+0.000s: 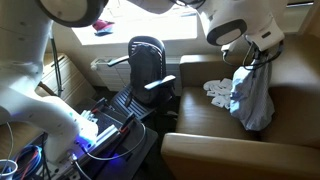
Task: Take the garment on the sofa and put it on the chair
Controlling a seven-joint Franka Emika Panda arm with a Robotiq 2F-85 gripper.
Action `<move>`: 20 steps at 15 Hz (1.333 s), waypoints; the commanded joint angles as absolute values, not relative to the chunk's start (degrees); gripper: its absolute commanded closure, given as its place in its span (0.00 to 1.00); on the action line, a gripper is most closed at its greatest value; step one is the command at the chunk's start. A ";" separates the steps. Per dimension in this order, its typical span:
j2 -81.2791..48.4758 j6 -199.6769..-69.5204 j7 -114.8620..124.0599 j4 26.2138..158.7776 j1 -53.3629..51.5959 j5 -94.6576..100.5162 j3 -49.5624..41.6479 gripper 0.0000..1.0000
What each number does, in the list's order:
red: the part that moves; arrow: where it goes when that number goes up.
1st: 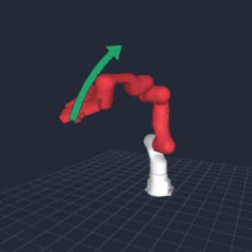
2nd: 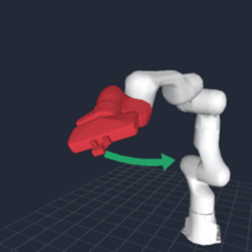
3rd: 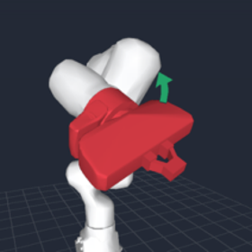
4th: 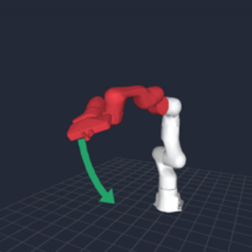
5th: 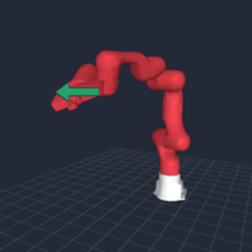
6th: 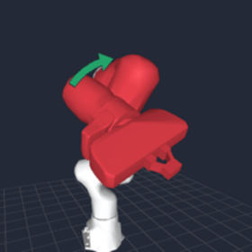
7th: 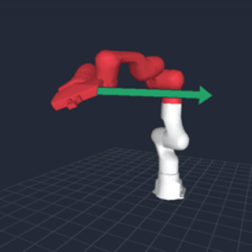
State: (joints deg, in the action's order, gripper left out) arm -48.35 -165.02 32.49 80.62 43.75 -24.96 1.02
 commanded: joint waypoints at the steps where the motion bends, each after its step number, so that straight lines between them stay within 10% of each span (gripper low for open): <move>1: -46.07 -166.12 30.10 82.44 46.10 -27.56 4.34 0.97; 7: -40.32 -172.71 25.06 86.60 51.25 -29.43 9.36 0.99; 20: -16.86 -161.69 -13.51 96.58 82.85 -52.91 57.83 0.99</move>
State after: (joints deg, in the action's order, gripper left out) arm -22.03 -165.98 -6.49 89.02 75.73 -43.06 48.53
